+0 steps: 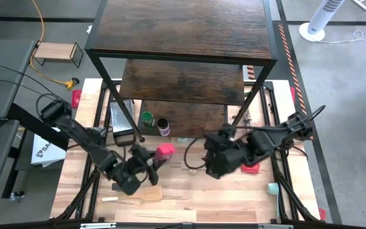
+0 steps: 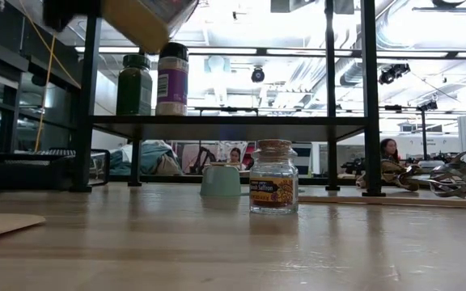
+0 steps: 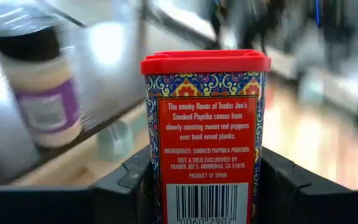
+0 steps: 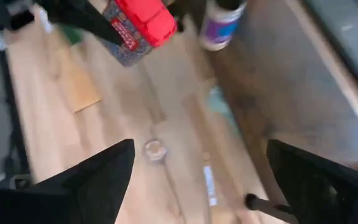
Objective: Shelf spices
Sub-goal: Put the red seasoning can onto the shelf
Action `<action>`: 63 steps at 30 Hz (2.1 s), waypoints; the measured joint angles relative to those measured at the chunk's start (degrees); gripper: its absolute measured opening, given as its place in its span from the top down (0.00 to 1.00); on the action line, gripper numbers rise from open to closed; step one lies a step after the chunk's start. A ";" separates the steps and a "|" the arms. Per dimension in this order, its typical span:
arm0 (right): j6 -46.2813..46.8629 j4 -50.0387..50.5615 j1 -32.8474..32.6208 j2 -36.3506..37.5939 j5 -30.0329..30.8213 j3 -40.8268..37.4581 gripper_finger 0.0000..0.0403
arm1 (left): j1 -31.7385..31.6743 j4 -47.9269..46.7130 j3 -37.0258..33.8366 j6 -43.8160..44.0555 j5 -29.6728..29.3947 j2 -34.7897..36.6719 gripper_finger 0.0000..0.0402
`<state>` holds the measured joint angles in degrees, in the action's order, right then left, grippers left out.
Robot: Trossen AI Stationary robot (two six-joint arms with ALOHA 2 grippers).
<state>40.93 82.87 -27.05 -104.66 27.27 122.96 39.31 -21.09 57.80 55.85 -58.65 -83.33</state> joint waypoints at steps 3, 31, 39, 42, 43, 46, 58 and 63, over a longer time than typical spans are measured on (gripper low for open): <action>4.72 2.56 -1.94 0.22 6.42 0.02 0.10 | -0.46 8.92 -4.69 10.71 -10.05 -2.84 0.56; 6.64 4.76 -1.07 -0.17 11.30 -0.02 0.10 | -16.64 -8.91 4.89 20.46 -14.97 -17.13 0.56; 7.12 4.74 -1.07 -0.17 11.36 -0.02 0.10 | -16.79 -8.21 3.17 24.43 -18.15 -17.11 0.56; 7.16 4.38 -1.07 -0.17 11.49 -0.02 0.10 | -17.21 -8.12 3.15 23.59 -18.19 -17.11 0.56; 7.18 4.29 -1.07 -0.17 11.66 -0.02 0.10 | -17.39 -8.11 3.15 23.59 -18.20 -17.11 0.56; 7.23 4.28 -1.07 -0.17 11.69 -0.02 0.10 | -17.98 -7.86 3.15 23.57 -18.24 -17.11 0.47; 7.06 3.02 -1.05 -0.17 11.76 -0.02 0.10 | -19.85 -3.22 3.15 23.47 -9.16 -16.87 0.07; 6.64 3.04 -1.05 -0.17 12.56 -0.02 0.10 | -18.02 1.19 3.15 21.10 -9.15 -14.75 0.07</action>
<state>47.57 85.91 -28.10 -104.84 39.82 122.93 21.30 -19.90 60.95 76.94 -67.80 -98.09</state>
